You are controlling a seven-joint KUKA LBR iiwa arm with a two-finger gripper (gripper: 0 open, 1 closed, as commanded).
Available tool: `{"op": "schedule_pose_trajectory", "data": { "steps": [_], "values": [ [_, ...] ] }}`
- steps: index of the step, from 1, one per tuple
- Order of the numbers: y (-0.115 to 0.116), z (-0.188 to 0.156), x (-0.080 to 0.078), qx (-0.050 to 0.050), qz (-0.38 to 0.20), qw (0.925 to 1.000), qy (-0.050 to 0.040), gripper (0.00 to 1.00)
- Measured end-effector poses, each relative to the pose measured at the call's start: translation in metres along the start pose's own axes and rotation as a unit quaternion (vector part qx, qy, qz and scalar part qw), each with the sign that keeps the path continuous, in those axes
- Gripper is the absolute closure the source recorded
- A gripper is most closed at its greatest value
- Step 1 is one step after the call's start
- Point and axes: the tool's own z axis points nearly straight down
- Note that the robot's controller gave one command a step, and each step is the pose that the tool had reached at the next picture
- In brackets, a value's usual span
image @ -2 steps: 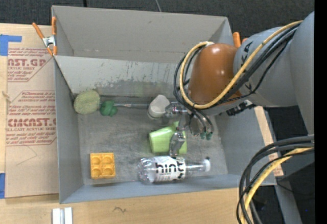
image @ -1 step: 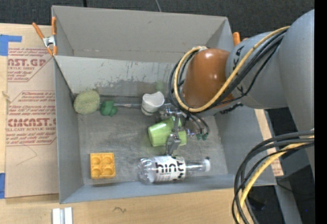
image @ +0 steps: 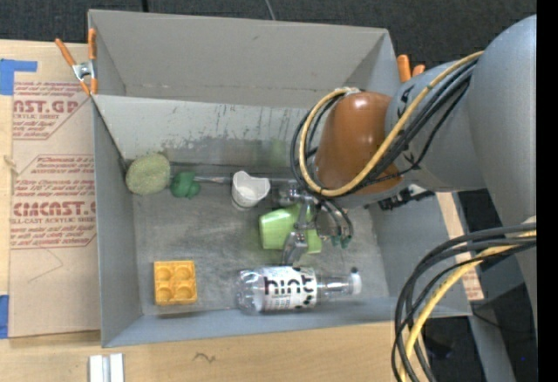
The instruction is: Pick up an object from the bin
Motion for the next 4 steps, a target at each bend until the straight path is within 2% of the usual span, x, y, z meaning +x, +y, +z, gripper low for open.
{"op": "schedule_pose_trajectory", "data": {
  "steps": [1,2,3,4],
  "values": [
    [0.000,0.000,0.000,0.000,0.000,1.0000,0.0001,1.00],
    [0.000,-0.002,0.001,0.001,0.000,1.0000,0.0040,1.00],
    [-0.001,-0.014,0.004,0.002,0.000,0.9999,0.0124,1.00],
    [0.000,-0.032,0.003,0.002,0.000,0.9999,0.0121,1.00]
  ]
}}
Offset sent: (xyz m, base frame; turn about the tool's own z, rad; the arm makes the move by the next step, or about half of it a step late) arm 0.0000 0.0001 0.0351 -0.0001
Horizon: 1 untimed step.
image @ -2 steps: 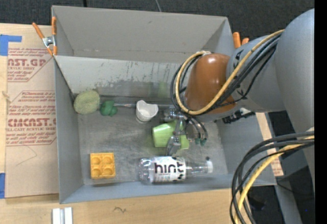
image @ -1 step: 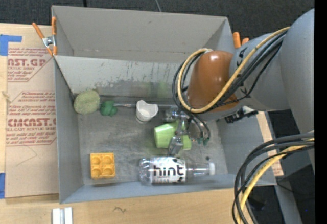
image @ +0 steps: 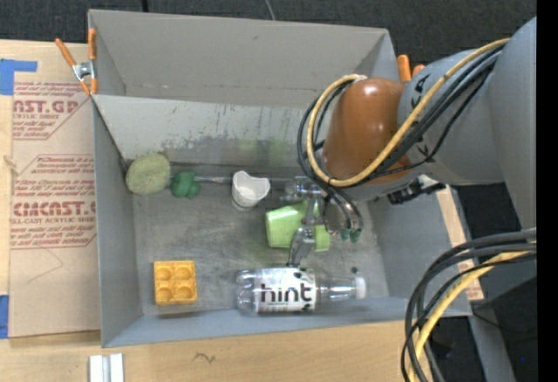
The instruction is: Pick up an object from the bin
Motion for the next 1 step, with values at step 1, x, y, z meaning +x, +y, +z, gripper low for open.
{"op": "schedule_pose_trajectory", "data": {
  "steps": [1],
  "values": [
    [0.0001,-0.0096,-0.0009,0.000,0.000,1.0000,-0.0017,1.00]
  ]
}}
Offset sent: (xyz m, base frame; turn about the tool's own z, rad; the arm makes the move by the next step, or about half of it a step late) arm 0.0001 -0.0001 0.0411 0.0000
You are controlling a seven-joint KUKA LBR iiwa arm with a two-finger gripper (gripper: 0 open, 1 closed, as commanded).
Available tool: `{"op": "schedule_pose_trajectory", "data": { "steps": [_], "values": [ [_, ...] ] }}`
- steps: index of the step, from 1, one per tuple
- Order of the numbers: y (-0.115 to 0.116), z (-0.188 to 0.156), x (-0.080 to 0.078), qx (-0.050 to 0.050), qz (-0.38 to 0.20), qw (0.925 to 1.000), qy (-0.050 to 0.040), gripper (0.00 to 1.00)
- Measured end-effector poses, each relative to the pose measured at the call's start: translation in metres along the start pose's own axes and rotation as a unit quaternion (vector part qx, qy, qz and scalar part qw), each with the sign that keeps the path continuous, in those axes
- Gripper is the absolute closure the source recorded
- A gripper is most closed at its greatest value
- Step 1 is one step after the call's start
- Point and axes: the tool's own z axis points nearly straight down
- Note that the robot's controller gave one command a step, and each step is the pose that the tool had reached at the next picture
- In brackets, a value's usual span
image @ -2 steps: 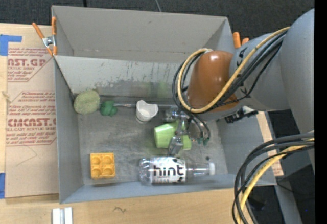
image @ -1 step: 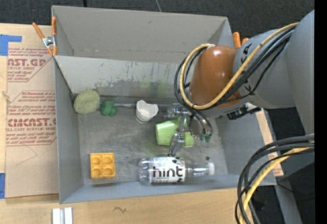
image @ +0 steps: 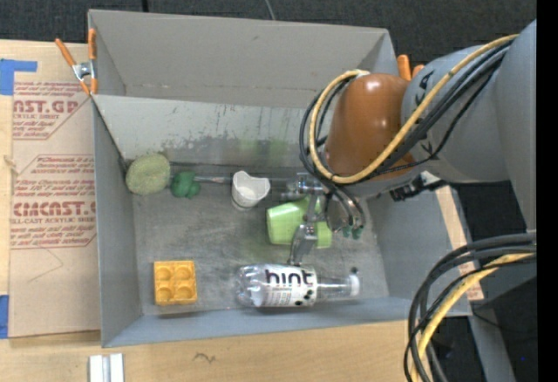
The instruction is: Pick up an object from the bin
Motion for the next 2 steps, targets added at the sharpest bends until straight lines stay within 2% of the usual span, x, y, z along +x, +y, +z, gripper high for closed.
{"op": "schedule_pose_trajectory", "data": {
  "steps": [2],
  "values": [
    [0.0003,-0.0149,0.0006,0.000,0.000,1.0000,0.0019,1.00]
  ]
}}
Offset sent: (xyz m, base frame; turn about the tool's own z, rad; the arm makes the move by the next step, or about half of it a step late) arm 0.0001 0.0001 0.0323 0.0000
